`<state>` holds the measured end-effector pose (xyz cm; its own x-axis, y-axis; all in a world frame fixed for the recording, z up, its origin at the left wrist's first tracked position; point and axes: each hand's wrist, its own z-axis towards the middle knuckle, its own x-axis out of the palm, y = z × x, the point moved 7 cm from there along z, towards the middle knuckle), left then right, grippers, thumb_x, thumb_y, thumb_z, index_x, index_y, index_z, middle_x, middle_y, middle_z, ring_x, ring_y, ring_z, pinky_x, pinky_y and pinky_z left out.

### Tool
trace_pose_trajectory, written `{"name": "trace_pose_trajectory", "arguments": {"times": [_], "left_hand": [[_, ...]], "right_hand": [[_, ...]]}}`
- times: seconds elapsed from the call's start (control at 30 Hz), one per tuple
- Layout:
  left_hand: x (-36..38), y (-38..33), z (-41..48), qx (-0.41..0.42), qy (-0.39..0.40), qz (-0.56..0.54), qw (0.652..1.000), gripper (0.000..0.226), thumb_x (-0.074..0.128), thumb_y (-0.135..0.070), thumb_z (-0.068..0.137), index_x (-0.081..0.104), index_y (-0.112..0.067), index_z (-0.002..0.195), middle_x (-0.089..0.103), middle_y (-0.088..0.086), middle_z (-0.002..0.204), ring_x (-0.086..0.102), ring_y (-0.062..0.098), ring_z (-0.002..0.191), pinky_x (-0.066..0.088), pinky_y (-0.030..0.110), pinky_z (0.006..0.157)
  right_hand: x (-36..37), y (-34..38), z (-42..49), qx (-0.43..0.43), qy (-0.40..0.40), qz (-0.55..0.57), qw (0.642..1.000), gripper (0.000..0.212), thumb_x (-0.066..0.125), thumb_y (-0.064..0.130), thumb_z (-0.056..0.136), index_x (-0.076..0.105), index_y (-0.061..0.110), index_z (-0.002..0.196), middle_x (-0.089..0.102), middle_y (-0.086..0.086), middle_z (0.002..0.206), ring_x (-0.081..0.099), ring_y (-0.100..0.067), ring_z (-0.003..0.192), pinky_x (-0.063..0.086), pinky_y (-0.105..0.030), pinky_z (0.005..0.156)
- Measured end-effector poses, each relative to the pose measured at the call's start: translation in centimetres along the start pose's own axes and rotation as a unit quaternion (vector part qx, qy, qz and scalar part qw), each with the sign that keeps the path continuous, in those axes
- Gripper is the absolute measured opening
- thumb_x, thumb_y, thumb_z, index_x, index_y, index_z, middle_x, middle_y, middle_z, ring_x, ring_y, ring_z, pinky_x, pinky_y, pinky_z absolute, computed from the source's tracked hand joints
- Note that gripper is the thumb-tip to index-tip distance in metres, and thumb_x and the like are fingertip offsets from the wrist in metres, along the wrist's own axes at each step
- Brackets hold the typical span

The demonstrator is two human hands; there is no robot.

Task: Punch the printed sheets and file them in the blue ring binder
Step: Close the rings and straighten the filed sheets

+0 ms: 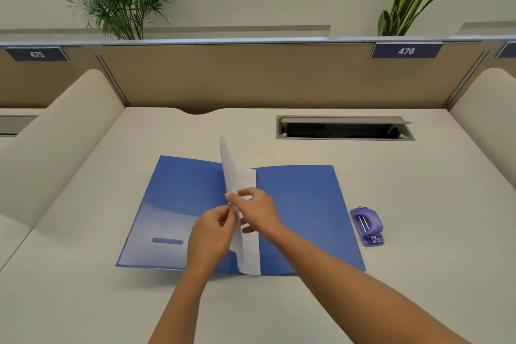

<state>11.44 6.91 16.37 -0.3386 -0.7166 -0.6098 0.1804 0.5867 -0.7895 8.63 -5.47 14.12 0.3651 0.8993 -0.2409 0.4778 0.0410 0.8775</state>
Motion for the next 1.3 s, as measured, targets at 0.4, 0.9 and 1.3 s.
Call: {"name": "trace_pose_trajectory", "arguments": {"times": [0.4, 0.9, 1.3], "left_hand": [[4.3, 0.0, -0.3, 0.069, 0.074, -0.037, 0.994, 0.034, 0.048, -0.058, 0.087, 0.061, -0.042, 0.113, 0.061, -0.021, 0.117, 0.054, 0.003, 0.111, 0.051, 0.027, 0.092], [12.5, 6.0, -3.3, 0.168, 0.231, 0.27, 0.919, 0.11, 0.057, -0.076, 0.07, -0.018, -0.045, 0.145, -0.019, -0.013, 0.158, -0.011, 0.012, 0.147, -0.01, 0.032, 0.116], [13.4, 7.1, -2.5, 0.195, 0.235, 0.3, 0.904, 0.093, 0.055, -0.064, 0.082, -0.007, -0.04, 0.147, -0.009, -0.01, 0.159, -0.002, 0.015, 0.148, -0.012, 0.029, 0.114]], "right_hand": [[-12.0, -1.2, 1.3, -0.025, -0.149, -0.133, 0.98, 0.014, 0.058, 0.014, 0.08, 0.071, 0.009, 0.081, 0.07, -0.005, 0.079, 0.063, -0.021, 0.069, 0.042, -0.025, 0.055], [-18.6, -13.8, 0.4, 0.089, -0.231, -0.12, 0.961, 0.013, 0.052, 0.011, 0.087, 0.062, 0.016, 0.081, 0.063, -0.003, 0.076, 0.058, -0.027, 0.076, 0.046, -0.034, 0.068], [-18.2, -15.5, 0.8, 0.078, -0.238, -0.158, 0.955, 0.026, 0.054, 0.01, 0.085, 0.056, 0.013, 0.111, 0.06, -0.002, 0.095, 0.056, -0.023, 0.082, 0.042, -0.03, 0.07]]}}
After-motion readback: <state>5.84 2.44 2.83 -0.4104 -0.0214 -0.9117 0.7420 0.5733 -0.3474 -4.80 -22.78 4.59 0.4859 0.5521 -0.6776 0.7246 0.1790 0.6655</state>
